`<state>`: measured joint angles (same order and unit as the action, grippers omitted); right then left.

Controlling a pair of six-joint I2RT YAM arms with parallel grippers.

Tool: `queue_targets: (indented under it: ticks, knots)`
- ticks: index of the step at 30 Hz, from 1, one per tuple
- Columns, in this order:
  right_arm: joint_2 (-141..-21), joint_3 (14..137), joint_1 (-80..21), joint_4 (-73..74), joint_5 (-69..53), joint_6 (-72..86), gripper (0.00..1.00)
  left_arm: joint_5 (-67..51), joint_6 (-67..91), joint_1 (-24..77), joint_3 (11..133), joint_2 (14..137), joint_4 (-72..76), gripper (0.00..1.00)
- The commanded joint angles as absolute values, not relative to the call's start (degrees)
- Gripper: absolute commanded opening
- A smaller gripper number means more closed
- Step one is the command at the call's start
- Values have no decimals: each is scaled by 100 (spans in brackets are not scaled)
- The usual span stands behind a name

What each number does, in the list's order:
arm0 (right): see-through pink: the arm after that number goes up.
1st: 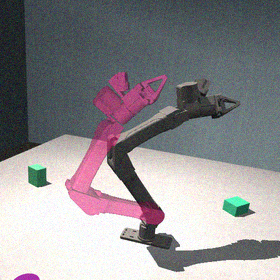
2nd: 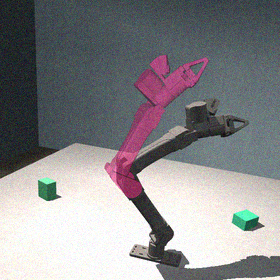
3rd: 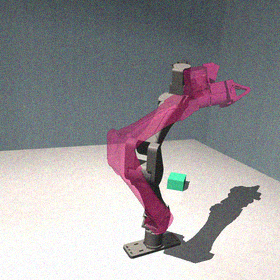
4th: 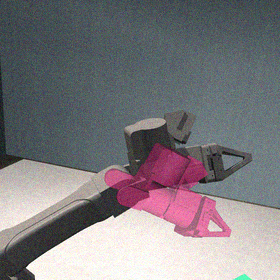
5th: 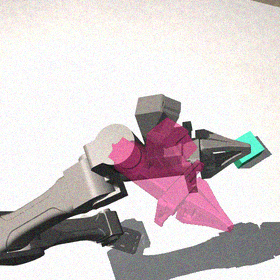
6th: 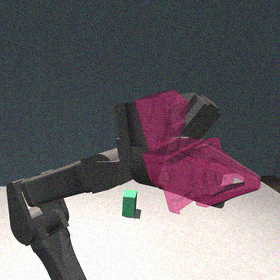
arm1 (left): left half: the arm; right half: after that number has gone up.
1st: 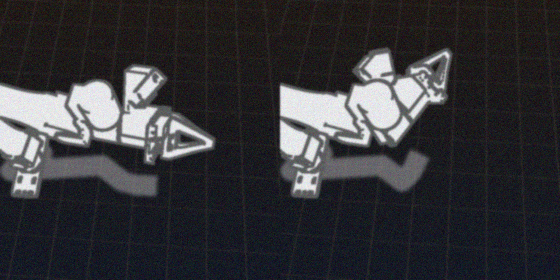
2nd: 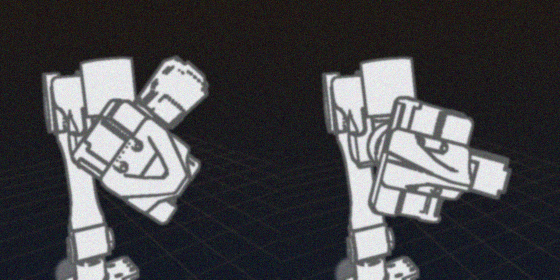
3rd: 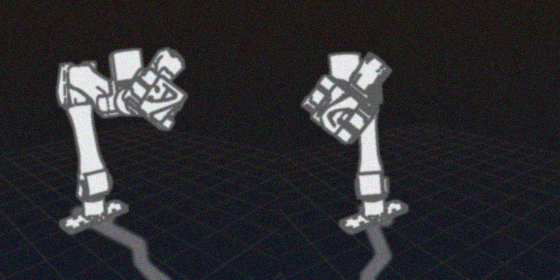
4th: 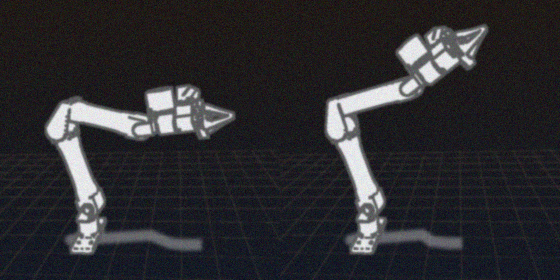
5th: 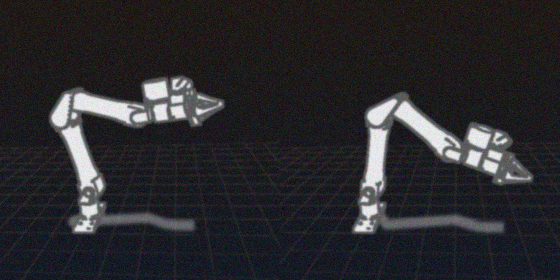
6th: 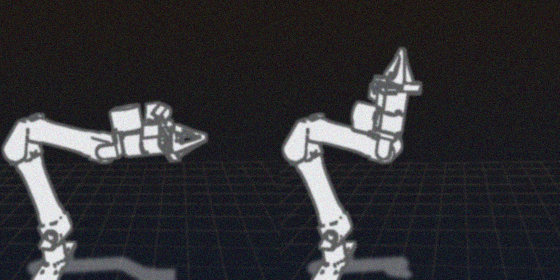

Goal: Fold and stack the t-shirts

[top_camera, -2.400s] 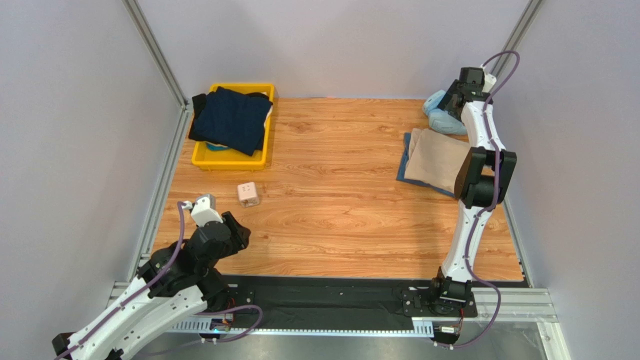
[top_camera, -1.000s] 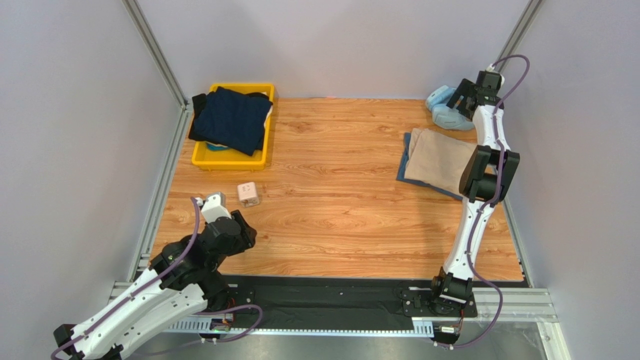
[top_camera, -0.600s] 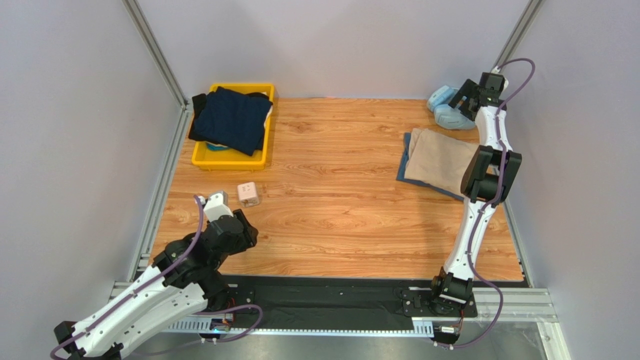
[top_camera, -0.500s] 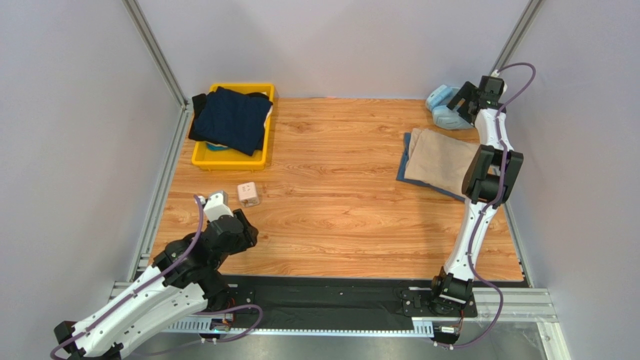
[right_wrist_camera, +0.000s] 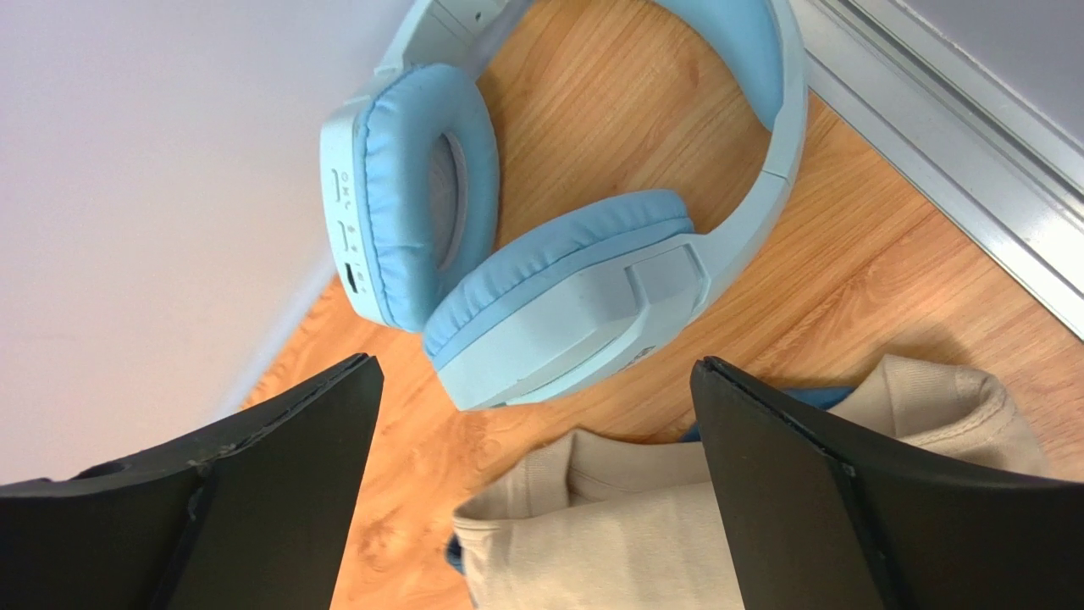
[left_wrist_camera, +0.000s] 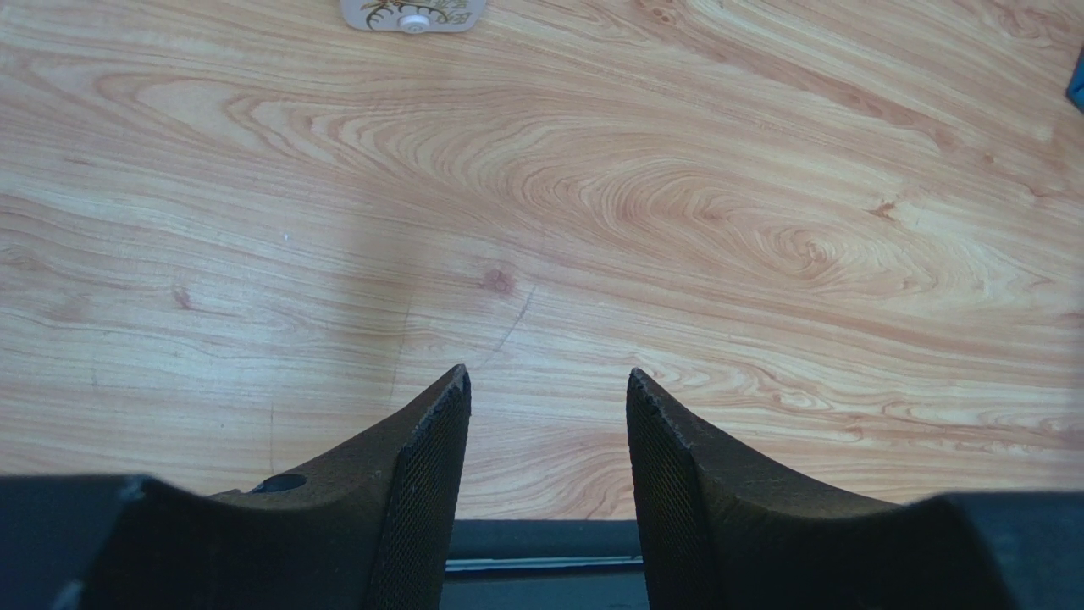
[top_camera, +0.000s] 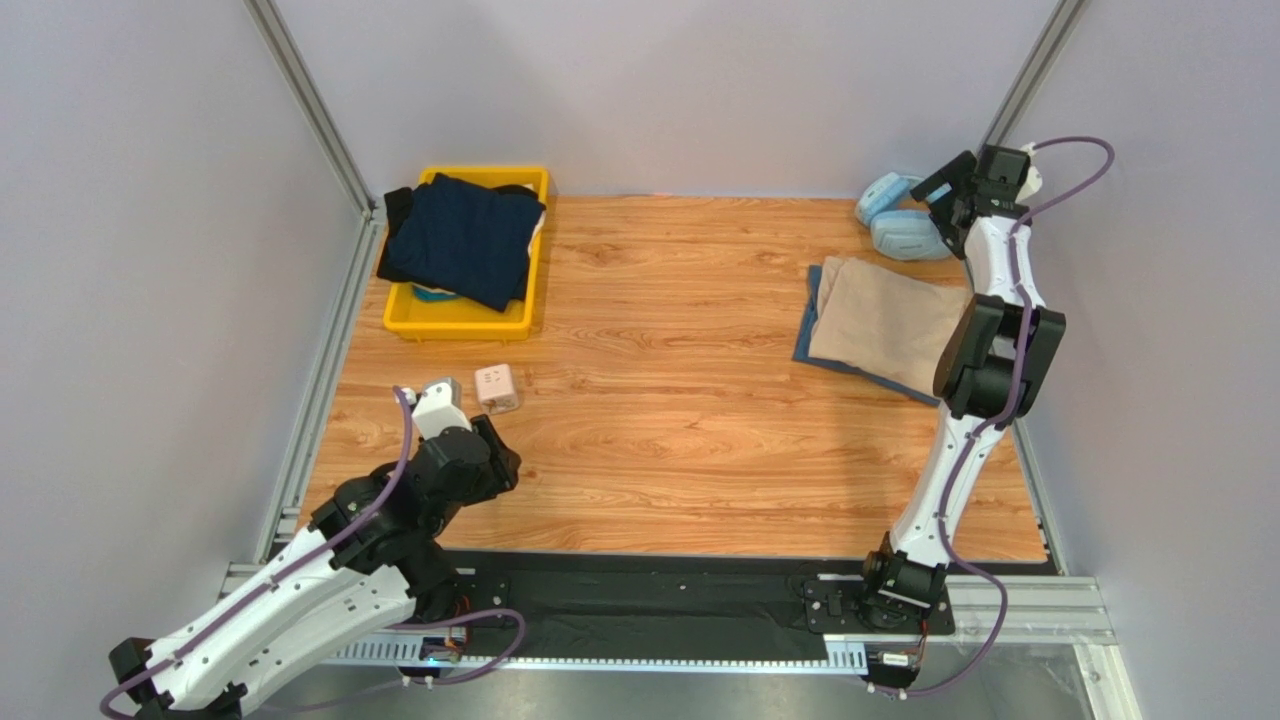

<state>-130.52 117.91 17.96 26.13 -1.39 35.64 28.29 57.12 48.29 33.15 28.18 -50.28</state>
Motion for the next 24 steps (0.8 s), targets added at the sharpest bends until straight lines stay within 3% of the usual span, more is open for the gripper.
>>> queue_targets:
  ticks: [1,11,24]
  knots:
    - [-12946,12190,1863,2733,174,4489,98,2830,5590,4816,3270,2698,-4896,55]
    - [-13227,12172,2144,2873,88,6483,94,2909,5572,4816,3243,2663,-4913,55]
    - [-14273,13166,2180,3551,-905,7733,91,2979,5449,4825,3261,2839,-4808,55]
